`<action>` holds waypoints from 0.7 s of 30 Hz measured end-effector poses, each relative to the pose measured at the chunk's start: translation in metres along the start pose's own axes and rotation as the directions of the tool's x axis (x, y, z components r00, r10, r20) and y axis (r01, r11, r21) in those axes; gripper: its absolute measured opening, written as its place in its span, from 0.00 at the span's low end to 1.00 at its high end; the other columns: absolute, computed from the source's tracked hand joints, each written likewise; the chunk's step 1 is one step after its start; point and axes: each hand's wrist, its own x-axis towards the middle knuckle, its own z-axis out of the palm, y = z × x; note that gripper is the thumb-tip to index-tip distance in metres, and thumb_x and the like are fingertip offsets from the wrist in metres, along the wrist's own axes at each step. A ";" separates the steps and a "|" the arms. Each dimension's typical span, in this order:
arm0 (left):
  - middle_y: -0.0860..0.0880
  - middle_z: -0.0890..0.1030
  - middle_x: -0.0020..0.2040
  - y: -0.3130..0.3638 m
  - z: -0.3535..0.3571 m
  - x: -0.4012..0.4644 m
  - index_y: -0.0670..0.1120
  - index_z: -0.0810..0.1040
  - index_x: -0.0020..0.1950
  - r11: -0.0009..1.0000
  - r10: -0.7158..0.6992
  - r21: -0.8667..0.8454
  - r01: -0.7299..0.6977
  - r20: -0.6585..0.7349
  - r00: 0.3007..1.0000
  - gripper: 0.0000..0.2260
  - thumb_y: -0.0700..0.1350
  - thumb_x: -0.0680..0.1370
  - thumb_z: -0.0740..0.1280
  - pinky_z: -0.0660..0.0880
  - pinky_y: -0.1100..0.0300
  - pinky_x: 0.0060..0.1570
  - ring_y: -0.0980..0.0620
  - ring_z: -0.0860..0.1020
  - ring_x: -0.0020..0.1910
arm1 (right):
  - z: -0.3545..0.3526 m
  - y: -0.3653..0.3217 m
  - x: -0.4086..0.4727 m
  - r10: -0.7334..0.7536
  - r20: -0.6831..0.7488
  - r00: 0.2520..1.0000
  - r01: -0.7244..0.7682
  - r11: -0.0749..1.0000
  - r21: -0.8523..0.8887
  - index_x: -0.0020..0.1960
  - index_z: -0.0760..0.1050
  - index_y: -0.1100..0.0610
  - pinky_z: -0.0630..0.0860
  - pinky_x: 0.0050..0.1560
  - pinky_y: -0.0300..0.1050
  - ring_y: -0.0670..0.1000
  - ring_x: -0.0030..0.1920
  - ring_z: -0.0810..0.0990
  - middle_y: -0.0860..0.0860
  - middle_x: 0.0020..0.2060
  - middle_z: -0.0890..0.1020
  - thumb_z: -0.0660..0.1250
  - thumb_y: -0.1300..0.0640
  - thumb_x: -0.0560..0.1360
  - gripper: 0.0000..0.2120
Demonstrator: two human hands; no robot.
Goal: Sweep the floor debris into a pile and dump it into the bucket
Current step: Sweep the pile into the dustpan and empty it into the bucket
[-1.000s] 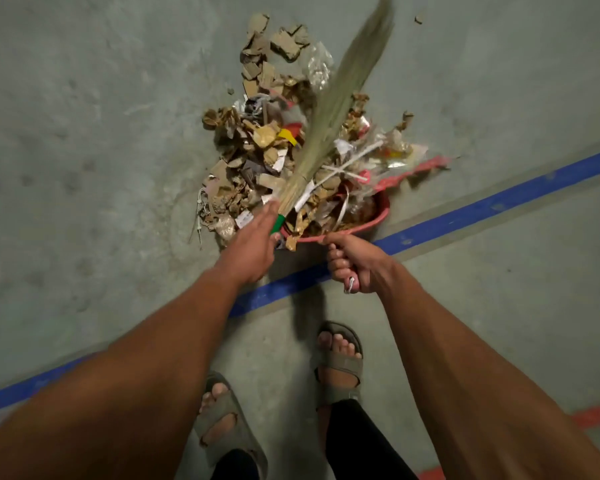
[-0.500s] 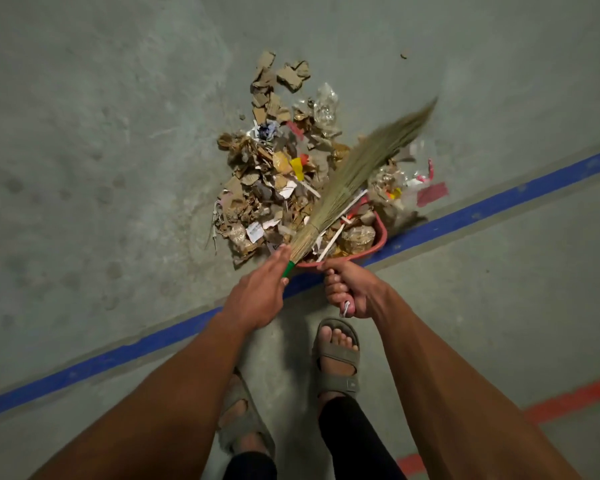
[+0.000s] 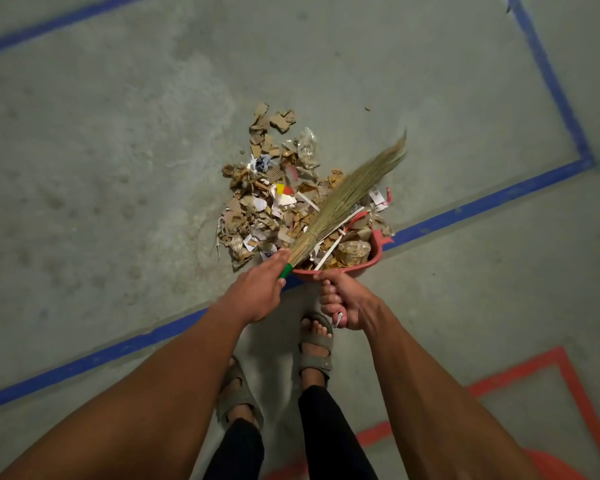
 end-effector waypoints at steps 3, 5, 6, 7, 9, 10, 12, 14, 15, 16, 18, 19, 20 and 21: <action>0.54 0.53 0.85 0.025 -0.019 -0.023 0.55 0.49 0.85 1.000 0.002 0.012 -0.002 -0.001 1.000 0.30 0.48 0.86 0.59 0.63 0.44 0.78 0.46 0.62 0.81 | 0.005 0.006 -0.035 -0.014 0.010 1.000 0.014 1.000 0.006 0.36 0.64 0.50 0.56 0.17 0.37 0.43 0.21 0.56 0.45 0.26 0.61 0.64 0.59 0.81 0.17; 0.53 0.54 0.85 0.036 -0.026 -0.037 0.54 0.49 0.85 1.000 0.018 0.020 -0.018 -0.007 1.000 0.30 0.48 0.86 0.59 0.63 0.44 0.78 0.45 0.62 0.81 | 0.010 0.011 -0.055 -0.029 0.012 1.000 0.029 1.000 0.006 0.36 0.64 0.50 0.57 0.17 0.37 0.43 0.21 0.56 0.45 0.25 0.61 0.64 0.59 0.82 0.17; 0.53 0.54 0.85 0.042 -0.030 -0.046 0.54 0.49 0.85 0.999 0.026 0.023 -0.026 -0.007 1.000 0.30 0.48 0.86 0.59 0.63 0.43 0.78 0.45 0.62 0.81 | 0.012 0.016 -0.067 -0.033 0.003 0.999 0.033 0.999 0.002 0.36 0.64 0.50 0.58 0.16 0.37 0.43 0.20 0.56 0.45 0.25 0.61 0.64 0.58 0.82 0.18; 0.53 0.54 0.85 0.046 -0.033 -0.052 0.54 0.49 0.85 0.999 0.030 0.025 -0.030 -0.003 1.000 0.30 0.48 0.86 0.59 0.63 0.43 0.77 0.45 0.62 0.81 | 0.014 0.020 -0.076 -0.036 -0.002 0.999 0.036 0.999 0.000 0.35 0.63 0.50 0.60 0.16 0.37 0.43 0.20 0.56 0.45 0.24 0.60 0.63 0.58 0.82 0.18; 0.53 0.54 0.85 0.053 -0.035 -0.067 0.54 0.49 0.85 0.998 0.037 0.042 -0.037 0.002 0.999 0.30 0.47 0.86 0.59 0.64 0.42 0.77 0.44 0.63 0.80 | 0.016 0.032 -0.091 -0.058 0.001 0.998 0.058 0.998 0.019 0.35 0.62 0.50 0.59 0.16 0.37 0.43 0.20 0.56 0.45 0.24 0.61 0.64 0.59 0.82 0.19; 0.52 0.54 0.85 0.055 -0.036 -0.073 0.53 0.49 0.85 0.998 0.041 0.056 -0.041 0.004 0.999 0.30 0.47 0.86 0.59 0.64 0.42 0.77 0.44 0.63 0.80 | 0.016 0.038 -0.095 -0.066 0.007 0.998 0.066 0.997 0.038 0.34 0.63 0.51 0.57 0.17 0.36 0.43 0.20 0.56 0.45 0.24 0.61 0.64 0.59 0.82 0.19; 0.52 0.53 0.85 0.057 -0.034 -0.086 0.54 0.49 0.85 0.995 0.060 0.077 -0.061 0.011 0.998 0.30 0.47 0.86 0.59 0.63 0.43 0.78 0.45 0.61 0.81 | 0.016 0.054 -0.103 -0.083 0.010 0.997 0.082 0.995 0.065 0.33 0.63 0.51 0.56 0.17 0.36 0.43 0.20 0.56 0.45 0.24 0.61 0.63 0.59 0.82 0.20; 0.52 0.53 0.85 0.056 -0.031 -0.100 0.54 0.48 0.85 0.992 0.086 0.096 -0.087 0.020 0.996 0.30 0.47 0.86 0.59 0.61 0.43 0.78 0.46 0.59 0.82 | 0.014 0.073 -0.108 -0.118 0.014 0.993 0.116 0.989 0.086 0.32 0.64 0.51 0.54 0.19 0.35 0.43 0.20 0.56 0.45 0.24 0.62 0.64 0.59 0.82 0.21; 0.52 0.53 0.85 0.056 -0.029 -0.106 0.54 0.48 0.85 0.990 0.096 0.103 -0.098 0.021 0.995 0.30 0.48 0.86 0.59 0.61 0.43 0.78 0.46 0.60 0.82 | 0.013 0.082 -0.109 -0.129 0.018 0.991 0.127 0.987 0.102 0.32 0.64 0.51 0.54 0.20 0.35 0.43 0.19 0.57 0.45 0.23 0.62 0.64 0.59 0.82 0.21; 0.53 0.54 0.85 0.055 -0.027 -0.115 0.54 0.48 0.85 0.987 0.112 0.116 -0.114 0.020 0.993 0.30 0.48 0.86 0.59 0.62 0.43 0.78 0.46 0.60 0.81 | 0.011 0.095 -0.111 -0.139 0.024 0.990 0.135 0.983 0.123 0.31 0.64 0.51 0.54 0.21 0.35 0.43 0.19 0.57 0.45 0.23 0.63 0.65 0.59 0.82 0.21; 0.52 0.55 0.85 0.056 -0.023 -0.133 0.54 0.49 0.85 0.979 0.135 0.147 -0.137 0.028 0.990 0.30 0.48 0.86 0.58 0.63 0.43 0.77 0.45 0.62 0.80 | 0.007 0.120 -0.115 -0.162 0.038 0.986 0.154 0.976 0.154 0.32 0.64 0.50 0.55 0.19 0.35 0.43 0.19 0.58 0.45 0.23 0.63 0.65 0.58 0.82 0.21; 0.52 0.55 0.85 0.057 -0.021 -0.141 0.54 0.49 0.85 0.975 0.149 0.164 -0.153 0.036 0.988 0.30 0.49 0.86 0.58 0.64 0.43 0.76 0.45 0.63 0.80 | 0.005 0.132 -0.117 -0.182 0.040 0.983 0.173 0.972 0.160 0.32 0.64 0.50 0.56 0.17 0.36 0.43 0.19 0.58 0.45 0.23 0.63 0.65 0.58 0.82 0.21; 0.52 0.55 0.85 0.058 -0.018 -0.149 0.54 0.49 0.85 0.969 0.162 0.179 -0.168 0.047 0.986 0.30 0.49 0.86 0.58 0.64 0.43 0.76 0.44 0.64 0.80 | 0.003 0.143 -0.119 -0.202 0.037 0.979 0.193 0.967 0.167 0.32 0.64 0.50 0.56 0.16 0.36 0.43 0.18 0.58 0.45 0.23 0.63 0.65 0.58 0.82 0.21; 0.52 0.55 0.85 0.061 -0.016 -0.158 0.53 0.49 0.85 0.960 0.184 0.202 -0.192 0.058 0.981 0.30 0.49 0.86 0.58 0.65 0.43 0.76 0.44 0.64 0.79 | 0.001 0.156 -0.124 -0.229 0.036 0.973 0.219 0.959 0.180 0.32 0.63 0.50 0.56 0.16 0.36 0.43 0.18 0.57 0.45 0.23 0.63 0.64 0.58 0.82 0.21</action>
